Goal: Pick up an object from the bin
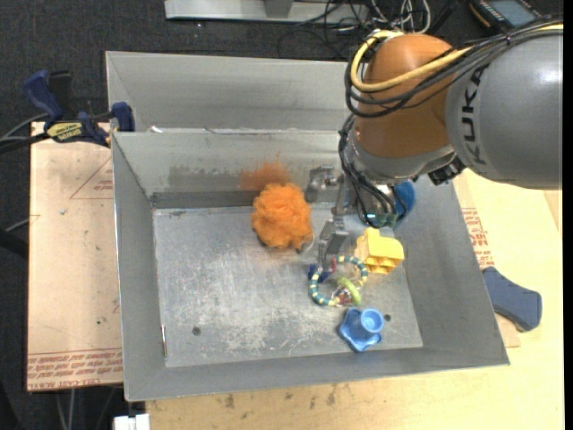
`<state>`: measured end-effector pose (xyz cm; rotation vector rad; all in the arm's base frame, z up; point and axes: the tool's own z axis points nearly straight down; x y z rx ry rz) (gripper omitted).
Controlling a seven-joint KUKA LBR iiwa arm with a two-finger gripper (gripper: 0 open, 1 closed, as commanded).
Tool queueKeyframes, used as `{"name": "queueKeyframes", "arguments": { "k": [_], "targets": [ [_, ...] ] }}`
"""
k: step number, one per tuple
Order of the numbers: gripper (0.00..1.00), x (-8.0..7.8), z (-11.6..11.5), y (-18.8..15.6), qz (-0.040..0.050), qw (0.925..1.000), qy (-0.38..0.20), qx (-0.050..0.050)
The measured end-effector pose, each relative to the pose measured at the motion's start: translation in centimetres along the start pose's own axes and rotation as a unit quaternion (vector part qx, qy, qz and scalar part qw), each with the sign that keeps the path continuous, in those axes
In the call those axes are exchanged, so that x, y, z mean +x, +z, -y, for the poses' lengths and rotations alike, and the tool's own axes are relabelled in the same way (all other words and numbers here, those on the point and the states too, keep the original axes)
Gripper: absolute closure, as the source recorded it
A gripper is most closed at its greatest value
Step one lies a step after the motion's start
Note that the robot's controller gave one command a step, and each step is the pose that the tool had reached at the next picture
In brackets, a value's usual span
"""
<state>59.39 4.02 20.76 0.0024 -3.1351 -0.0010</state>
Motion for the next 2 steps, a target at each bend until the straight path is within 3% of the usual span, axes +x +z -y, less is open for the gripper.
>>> {"name": "queueKeyframes", "arguments": {
  "k": [1, 2],
  "targets": [
    [0.00, -0.1, 0.0, -0.5, 0.0040, 1.0000, 0.000, 0.000],
    [0.00, -0.2, 0.6, 3.3, 0.0080, 0.9997, 0.025, -0.001]
  ]
}}
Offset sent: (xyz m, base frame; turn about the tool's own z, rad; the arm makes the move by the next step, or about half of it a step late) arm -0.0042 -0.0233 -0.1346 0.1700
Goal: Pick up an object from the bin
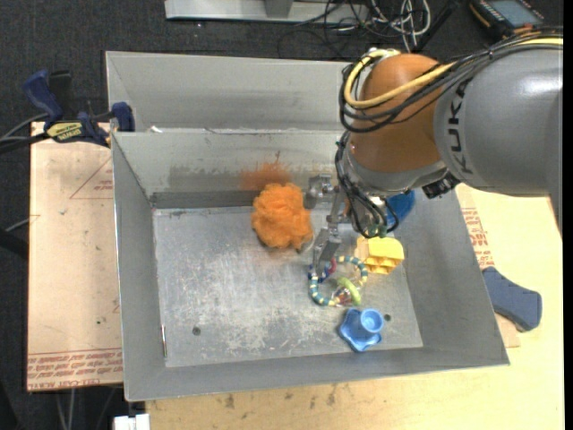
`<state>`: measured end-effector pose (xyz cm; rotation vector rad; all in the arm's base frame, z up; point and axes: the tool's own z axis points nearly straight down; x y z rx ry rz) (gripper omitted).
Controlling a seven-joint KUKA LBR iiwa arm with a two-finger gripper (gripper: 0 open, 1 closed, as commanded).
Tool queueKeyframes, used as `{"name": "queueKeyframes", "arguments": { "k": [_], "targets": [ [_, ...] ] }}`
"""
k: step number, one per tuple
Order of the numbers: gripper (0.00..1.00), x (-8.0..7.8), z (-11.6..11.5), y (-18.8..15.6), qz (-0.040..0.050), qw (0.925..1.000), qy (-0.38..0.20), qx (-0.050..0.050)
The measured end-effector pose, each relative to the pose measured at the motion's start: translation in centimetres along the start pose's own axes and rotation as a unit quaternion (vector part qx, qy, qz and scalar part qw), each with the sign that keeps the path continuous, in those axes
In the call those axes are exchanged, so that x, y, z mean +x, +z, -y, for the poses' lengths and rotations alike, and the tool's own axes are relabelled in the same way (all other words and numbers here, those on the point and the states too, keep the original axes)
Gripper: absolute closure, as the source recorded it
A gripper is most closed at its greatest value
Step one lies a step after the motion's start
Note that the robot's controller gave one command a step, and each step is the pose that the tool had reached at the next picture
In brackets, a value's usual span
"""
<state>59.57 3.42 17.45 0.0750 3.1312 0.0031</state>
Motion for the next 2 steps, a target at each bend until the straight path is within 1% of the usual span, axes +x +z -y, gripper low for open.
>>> {"name": "queueKeyframes", "arguments": {
  "k": [1, 2],
  "targets": [
    [0.00, 1.4, 0.2, 6.1, -0.0018, 0.9981, 0.062, 0.001],
    [0.00, 0.4, 2.3, 9.3, -0.0067, 0.9968, 0.079, 0.000]
  ]
}}
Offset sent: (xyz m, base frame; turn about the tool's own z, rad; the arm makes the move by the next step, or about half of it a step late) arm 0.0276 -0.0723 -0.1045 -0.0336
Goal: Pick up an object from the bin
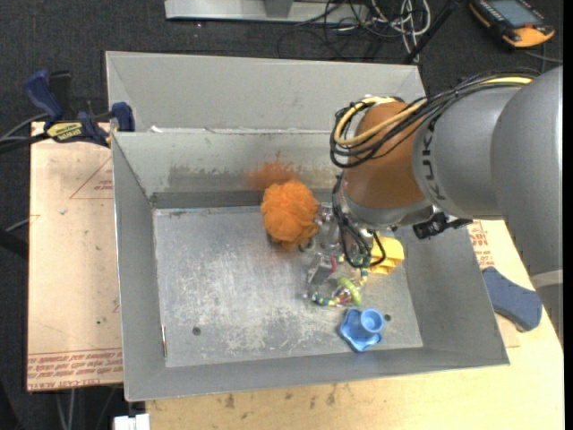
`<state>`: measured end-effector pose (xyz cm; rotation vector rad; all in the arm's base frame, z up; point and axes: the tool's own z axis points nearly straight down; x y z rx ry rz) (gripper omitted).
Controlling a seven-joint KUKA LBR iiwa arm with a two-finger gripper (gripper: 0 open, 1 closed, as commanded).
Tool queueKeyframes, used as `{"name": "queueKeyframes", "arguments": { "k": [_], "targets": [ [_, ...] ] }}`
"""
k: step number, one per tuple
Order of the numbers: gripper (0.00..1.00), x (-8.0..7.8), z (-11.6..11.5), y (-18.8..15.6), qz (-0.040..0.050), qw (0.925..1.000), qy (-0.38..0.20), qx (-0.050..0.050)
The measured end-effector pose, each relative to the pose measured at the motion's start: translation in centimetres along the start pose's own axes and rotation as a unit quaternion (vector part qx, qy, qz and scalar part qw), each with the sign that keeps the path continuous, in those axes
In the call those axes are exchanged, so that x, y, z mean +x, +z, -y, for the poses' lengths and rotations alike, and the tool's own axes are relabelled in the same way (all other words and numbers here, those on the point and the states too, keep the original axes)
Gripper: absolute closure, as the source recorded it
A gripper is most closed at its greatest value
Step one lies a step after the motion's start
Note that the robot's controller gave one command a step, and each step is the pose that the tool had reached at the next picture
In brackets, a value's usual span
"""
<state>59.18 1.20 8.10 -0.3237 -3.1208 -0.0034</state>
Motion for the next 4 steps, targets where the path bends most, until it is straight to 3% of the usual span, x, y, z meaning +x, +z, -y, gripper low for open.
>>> {"name": "queueKeyframes", "arguments": {
  "k": [1, 2, 3, 4],
  "targets": [
    [0.00, -1.5, 1.8, 0.0, 0.0038, 0.9964, -0.085, 0.001],
    [0.00, -2.1, -1.6, 0.4, 0.0042, 0.9997, -0.026, 0.001],
    [0.00, -1.2, 0.0, -0.9, 0.0011, 0.9987, 0.052, -0.003],
    [0.00, 0.6, 5.7, -0.9, 0.0024, 0.9995, -0.032, 0.001]
  ]
}}
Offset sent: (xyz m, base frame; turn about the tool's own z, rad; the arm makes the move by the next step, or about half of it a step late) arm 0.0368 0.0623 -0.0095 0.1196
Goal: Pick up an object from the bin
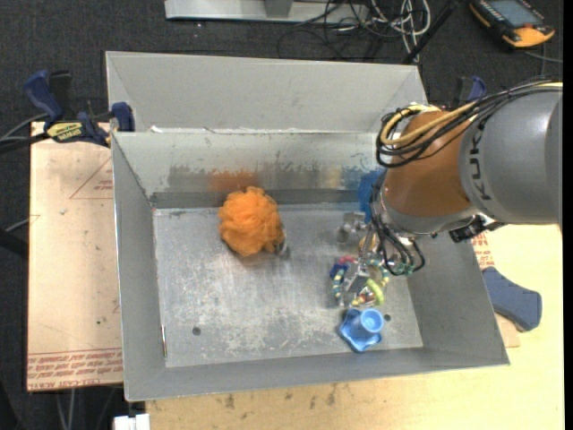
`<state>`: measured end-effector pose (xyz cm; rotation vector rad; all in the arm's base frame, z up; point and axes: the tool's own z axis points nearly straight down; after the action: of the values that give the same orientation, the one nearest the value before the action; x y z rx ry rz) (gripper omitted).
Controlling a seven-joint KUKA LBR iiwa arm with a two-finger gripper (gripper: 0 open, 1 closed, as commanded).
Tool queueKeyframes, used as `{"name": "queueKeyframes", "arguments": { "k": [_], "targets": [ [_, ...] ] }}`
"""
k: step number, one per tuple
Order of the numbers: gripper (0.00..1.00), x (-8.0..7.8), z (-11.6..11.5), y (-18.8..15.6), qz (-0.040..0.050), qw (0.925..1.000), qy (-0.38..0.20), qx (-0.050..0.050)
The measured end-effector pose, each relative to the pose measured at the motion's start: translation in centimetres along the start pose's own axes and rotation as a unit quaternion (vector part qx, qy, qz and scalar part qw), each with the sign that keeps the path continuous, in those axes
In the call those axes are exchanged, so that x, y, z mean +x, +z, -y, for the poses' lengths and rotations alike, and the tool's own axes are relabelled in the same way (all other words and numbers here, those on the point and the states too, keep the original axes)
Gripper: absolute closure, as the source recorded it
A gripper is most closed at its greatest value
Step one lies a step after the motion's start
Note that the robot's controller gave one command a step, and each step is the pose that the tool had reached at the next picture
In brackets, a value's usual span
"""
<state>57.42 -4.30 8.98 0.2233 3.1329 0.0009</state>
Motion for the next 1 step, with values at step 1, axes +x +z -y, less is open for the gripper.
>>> {"name": "queueKeyframes", "arguments": {
  "k": [1],
  "targets": [
    [0.00, 0.53, 1.18, 1.09, -0.0002, 0.9975, 0.070, 0.001]
  ]
}}
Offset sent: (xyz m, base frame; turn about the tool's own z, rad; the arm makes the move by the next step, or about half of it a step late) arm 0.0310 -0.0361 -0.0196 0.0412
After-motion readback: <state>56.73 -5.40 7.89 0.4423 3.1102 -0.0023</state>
